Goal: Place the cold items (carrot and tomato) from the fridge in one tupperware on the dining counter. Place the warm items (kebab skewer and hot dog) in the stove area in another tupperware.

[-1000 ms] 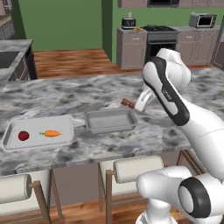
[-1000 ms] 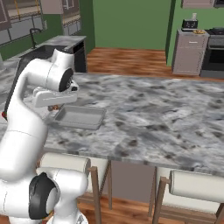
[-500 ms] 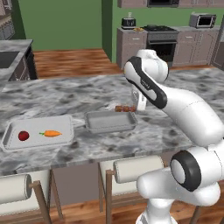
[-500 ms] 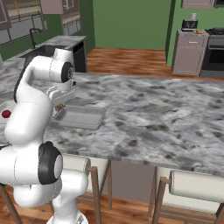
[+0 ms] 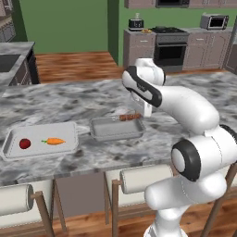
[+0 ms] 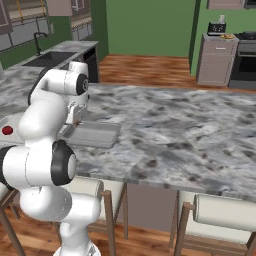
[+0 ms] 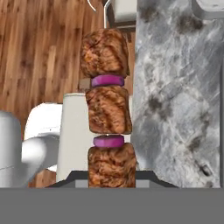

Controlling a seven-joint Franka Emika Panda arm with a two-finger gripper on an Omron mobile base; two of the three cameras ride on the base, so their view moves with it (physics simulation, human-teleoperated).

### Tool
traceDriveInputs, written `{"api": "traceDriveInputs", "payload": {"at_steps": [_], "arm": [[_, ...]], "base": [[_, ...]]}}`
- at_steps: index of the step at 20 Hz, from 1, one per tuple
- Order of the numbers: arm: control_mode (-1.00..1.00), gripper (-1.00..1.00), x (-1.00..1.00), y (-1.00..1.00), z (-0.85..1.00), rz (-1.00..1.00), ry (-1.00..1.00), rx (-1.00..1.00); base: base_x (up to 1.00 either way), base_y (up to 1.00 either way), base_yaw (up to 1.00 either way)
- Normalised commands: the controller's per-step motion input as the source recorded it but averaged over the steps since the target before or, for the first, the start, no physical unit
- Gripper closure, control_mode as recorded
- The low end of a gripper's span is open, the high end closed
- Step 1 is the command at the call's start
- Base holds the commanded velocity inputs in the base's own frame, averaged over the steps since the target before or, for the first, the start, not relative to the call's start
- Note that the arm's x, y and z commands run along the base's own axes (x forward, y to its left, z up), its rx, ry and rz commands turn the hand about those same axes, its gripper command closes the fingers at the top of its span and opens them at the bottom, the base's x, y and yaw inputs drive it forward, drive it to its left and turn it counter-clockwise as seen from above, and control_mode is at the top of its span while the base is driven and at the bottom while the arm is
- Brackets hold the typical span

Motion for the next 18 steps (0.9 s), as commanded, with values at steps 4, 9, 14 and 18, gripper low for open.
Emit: {"api": "traceDriveInputs", "payload": {"at_steps": [4, 9, 14, 18], "arm": [[-1.0, 1.0, 0.38, 0.0, -0.44, -0.01, -0.04, -0.04], [-1.0, 1.0, 0.37, 0.02, -0.46, -0.11, 0.0, -0.05], [-1.0, 1.0, 0.42, 0.02, -0.43, -0.11, 0.0, -0.04], [-1.0, 1.0, 0.47, 0.0, -0.4, -0.01, -0.01, 0.0]], "base": [[0.0, 0.0, 0.0], [0.0, 0.0, 0.0], [0.0, 0.0, 0.0], [0.0, 0.0, 0.0]]}}
